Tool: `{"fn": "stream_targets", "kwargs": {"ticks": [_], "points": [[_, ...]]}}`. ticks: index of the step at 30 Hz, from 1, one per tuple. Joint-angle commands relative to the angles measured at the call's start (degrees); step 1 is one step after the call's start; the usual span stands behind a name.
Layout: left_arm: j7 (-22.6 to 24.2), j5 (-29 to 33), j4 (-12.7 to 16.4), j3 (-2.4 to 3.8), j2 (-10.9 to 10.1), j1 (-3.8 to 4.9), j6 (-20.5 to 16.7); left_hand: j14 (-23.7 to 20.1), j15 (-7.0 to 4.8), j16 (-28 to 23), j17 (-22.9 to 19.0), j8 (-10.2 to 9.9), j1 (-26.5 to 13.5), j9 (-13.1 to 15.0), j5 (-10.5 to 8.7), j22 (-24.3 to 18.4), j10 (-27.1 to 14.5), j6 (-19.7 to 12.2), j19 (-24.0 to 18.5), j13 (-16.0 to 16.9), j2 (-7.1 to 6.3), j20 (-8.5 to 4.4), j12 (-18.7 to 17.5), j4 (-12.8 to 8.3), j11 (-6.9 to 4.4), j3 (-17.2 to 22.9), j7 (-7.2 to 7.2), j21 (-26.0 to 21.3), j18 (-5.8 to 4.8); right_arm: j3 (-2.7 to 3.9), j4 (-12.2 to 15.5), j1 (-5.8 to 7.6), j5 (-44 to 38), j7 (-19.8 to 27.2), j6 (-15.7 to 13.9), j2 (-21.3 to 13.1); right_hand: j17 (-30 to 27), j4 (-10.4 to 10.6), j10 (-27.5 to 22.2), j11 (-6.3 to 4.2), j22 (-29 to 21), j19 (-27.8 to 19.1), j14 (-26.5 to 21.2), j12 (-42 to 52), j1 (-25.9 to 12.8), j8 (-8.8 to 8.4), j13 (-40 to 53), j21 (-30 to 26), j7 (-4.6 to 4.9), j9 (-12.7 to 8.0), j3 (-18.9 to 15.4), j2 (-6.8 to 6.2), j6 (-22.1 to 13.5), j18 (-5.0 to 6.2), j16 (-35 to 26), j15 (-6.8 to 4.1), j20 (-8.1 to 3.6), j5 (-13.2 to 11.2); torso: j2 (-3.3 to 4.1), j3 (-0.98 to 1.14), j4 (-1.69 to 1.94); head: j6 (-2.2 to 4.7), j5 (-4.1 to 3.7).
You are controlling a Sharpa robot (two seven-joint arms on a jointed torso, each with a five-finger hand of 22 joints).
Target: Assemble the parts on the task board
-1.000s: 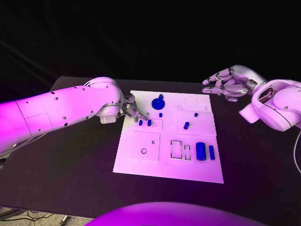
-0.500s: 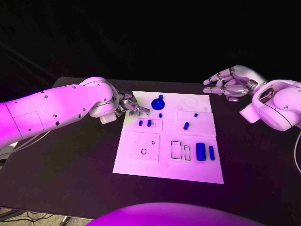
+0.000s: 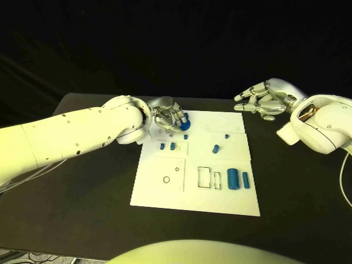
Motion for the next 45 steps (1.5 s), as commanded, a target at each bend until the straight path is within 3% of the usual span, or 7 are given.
{"fn": "stream_targets", "kwargs": {"ticks": [1,5,11,18,29,45], "points": [[7.06,-11.15,-0.47,-0.22,0.86,-0.17,-4.55,0.84,0.11,-0.85,-1.88,-1.27,0.29,-2.64,0.06,-0.43,0.99,1.66,0.40,-3.18,-0.27,0.35,-1.78,-0.58,-0.01,-0.10,0.08,-0.55,0.68,0.01,0.04,-0.02,0.07,0.42,0.13,0.12,-0.01,0.14,0.16,-0.25,-0.01,0.00,1.82,-0.07,0.23,0.36,-0.07,-0.19,0.23,-0.07,-0.04,0.56,-0.11,0.77,-0.34,-0.40,-0.08,0.43,0.08,-0.02,-0.07,0.19,-0.05],[6.36,-16.02,-1.60,-0.62,2.28,-0.39,-3.88,4.41,-0.52,1.80,-2.08,-1.73,-0.08,-4.70,0.05,0.05,2.24,4.31,3.36,-5.60,-0.34,-0.01,-2.56,-0.82,-0.39,-0.47,0.54,0.70,0.71,0.01,0.10,-0.02,0.01,0.49,0.25,0.15,0.00,0.12,0.17,-0.26,-0.01,0.03,1.84,-0.07,0.40,0.40,-0.11,-0.21,0.24,-0.07,0.04,0.68,-0.13,0.76,-0.36,-0.41,-0.09,0.60,0.12,-0.01,-0.05,0.21,-0.10],[4.10,-20.31,-3.37,-0.94,4.09,-0.97,-2.05,12.26,-1.19,16.20,8.32,-3.03,-1.29,-8.02,0.13,1.73,4.13,7.23,7.49,-9.11,-0.61,-0.65,-3.40,-0.58,-1.02,-0.84,0.00,3.34,0.66,0.01,0.12,-0.02,-0.07,0.55,0.38,0.18,0.06,0.08,0.14,-0.27,-0.04,0.08,1.88,-0.09,0.61,0.46,-0.20,-0.25,0.24,-0.07,0.10,0.78,-0.15,0.76,-0.37,-0.42,-0.10,0.88,0.14,-0.08,-0.15,0.21,-0.20],[1.77,-23.32,-4.73,-0.95,5.34,-1.33,0.65,16.29,-1.29,24.21,14.70,-3.47,-1.92,-9.90,0.15,11.77,5.59,9.98,13.09,-11.50,-0.59,-0.75,-4.16,-0.28,-1.12,-0.88,-0.09,14.02,-1.25,0.01,0.26,-0.02,-0.11,0.57,0.56,0.13,0.10,0.08,0.12,-0.27,-0.02,0.11,1.90,-0.11,0.66,0.48,-0.25,-0.26,0.24,-0.07,0.12,0.81,-0.16,0.76,-0.35,-0.42,-0.11,0.99,0.20,-0.03,-0.18,0.13,-0.19],[1.16,-24.10,-4.94,-0.93,5.99,-1.42,3.37,18.57,-1.60,29.11,18.58,-4.08,-2.03,-11.55,0.13,19.60,8.11,12.16,16.42,-13.55,-0.35,-0.98,-4.87,-0.20,-1.53,-0.40,-0.33,21.99,-2.61,0.02,0.45,-0.01,-0.14,0.60,0.62,0.02,0.13,0.09,0.23,-0.27,-0.01,0.16,1.93,0.01,0.76,0.56,-0.17,-0.27,0.24,-0.06,0.15,0.87,-0.13,0.75,-0.37,-0.43,-0.12,1.27,0.17,-0.05,-0.12,-0.08,-0.30],[1.75,-24.65,-6.19,-0.89,7.14,-2.04,2.59,20.82,-2.57,32.82,21.98,-4.67,-0.80,-12.69,0.18,26.61,12.71,15.17,19.23,-15.30,0.91,-1.74,-6.21,-1.05,-2.61,2.73,-0.90,29.03,-3.88,0.02,0.62,0.01,-0.16,0.62,0.68,-0.04,0.11,0.12,0.25,-0.28,-0.05,0.17,1.94,0.04,0.78,0.61,-0.18,-0.30,0.23,-0.05,0.15,0.89,-0.10,0.76,-0.40,-0.43,-0.13,1.41,0.16,-0.08,-0.10,-0.25,-0.49]]}}
